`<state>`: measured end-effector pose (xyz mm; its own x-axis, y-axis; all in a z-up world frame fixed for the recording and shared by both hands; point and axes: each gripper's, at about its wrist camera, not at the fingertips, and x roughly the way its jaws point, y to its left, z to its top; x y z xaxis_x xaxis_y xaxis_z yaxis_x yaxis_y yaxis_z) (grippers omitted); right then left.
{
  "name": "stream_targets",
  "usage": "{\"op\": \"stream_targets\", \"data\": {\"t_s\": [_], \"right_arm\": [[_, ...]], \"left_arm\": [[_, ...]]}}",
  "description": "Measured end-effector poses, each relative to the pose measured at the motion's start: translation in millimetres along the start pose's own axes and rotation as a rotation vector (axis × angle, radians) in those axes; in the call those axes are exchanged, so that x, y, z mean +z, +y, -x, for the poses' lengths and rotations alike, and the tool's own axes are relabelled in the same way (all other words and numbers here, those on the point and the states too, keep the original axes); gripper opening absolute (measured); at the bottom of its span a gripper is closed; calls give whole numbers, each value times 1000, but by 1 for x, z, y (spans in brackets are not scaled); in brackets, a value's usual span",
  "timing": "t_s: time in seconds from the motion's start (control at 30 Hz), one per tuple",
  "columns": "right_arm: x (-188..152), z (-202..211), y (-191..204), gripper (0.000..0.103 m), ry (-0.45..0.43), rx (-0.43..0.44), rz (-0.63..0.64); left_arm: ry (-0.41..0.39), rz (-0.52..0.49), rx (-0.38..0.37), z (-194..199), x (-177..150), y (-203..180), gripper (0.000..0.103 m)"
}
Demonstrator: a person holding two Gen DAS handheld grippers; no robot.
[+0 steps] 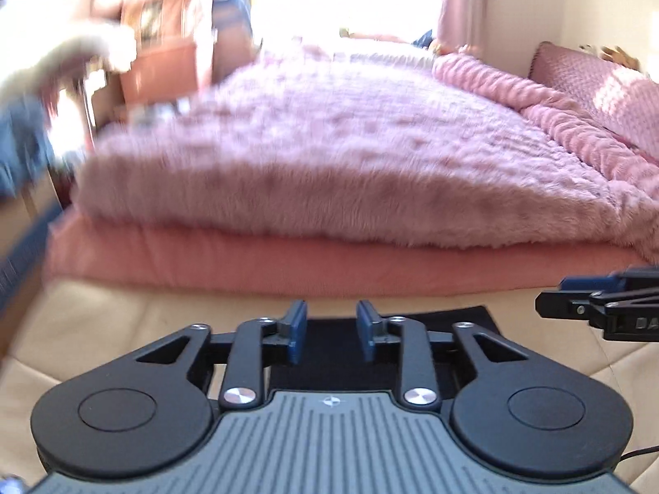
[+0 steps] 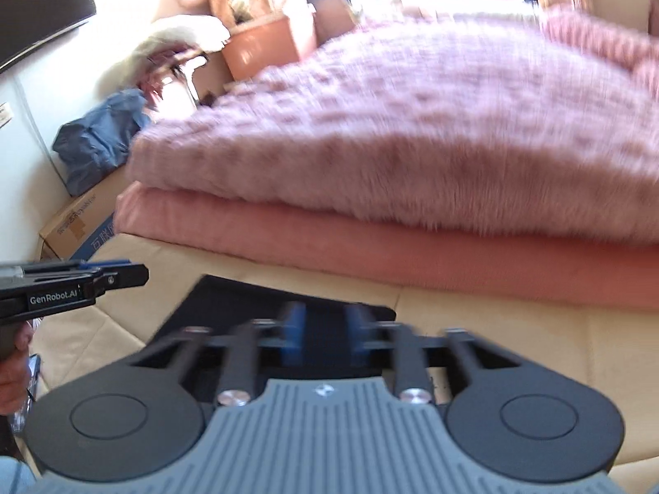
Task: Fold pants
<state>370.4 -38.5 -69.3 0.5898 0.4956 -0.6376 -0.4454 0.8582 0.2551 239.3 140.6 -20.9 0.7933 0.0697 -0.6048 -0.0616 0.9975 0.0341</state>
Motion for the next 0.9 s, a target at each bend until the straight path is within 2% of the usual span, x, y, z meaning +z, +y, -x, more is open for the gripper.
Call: {"op": "stream_targets", "data": {"t_s": [0.07, 0.1, 0.2, 0.23, 0.27, 0.37, 0.47, 0.53, 0.63, 0.7, 0.77, 0.9], "right_arm": [[0, 35, 14, 58, -59, -7, 42], [-2, 54, 21, 60, -84, -14, 60], [-7, 102, 39, 72, -147, -27, 96], [-10, 118, 46, 80, -169, -38, 112], [-13, 132, 52, 82, -189, -52, 124], [-24, 174, 69, 82, -256, -88, 156], [-41, 205, 86, 82, -300, -136, 153], [-57, 221, 94, 82, -328, -155, 133], [-78, 235, 103, 82, -323, -160, 112], [-92, 238, 109, 82, -300, -174, 96], [-104, 236, 110, 82, -261, -201, 85], [-126, 220, 110, 82, -186, -201, 61]], "left_arm": [[-58, -33, 53, 32, 1, -12, 54], [-90, -44, 72, 48, 0, -17, 56], [-165, -50, 100, 90, -5, -27, 75], [-188, -53, 100, 103, -7, -31, 83], [-212, -54, 101, 116, -10, -33, 93], [-279, -60, 155, 147, -14, -44, 102], [-335, -92, 214, 162, -21, -53, 102], [-317, -66, 204, 165, -28, -54, 102], [-264, 15, 153, 167, -42, -49, 102], [-216, 59, 136, 166, -50, -46, 102], [-161, 64, 137, 161, -59, -44, 102], [-58, 90, 119, 154, -78, -38, 102]]}}
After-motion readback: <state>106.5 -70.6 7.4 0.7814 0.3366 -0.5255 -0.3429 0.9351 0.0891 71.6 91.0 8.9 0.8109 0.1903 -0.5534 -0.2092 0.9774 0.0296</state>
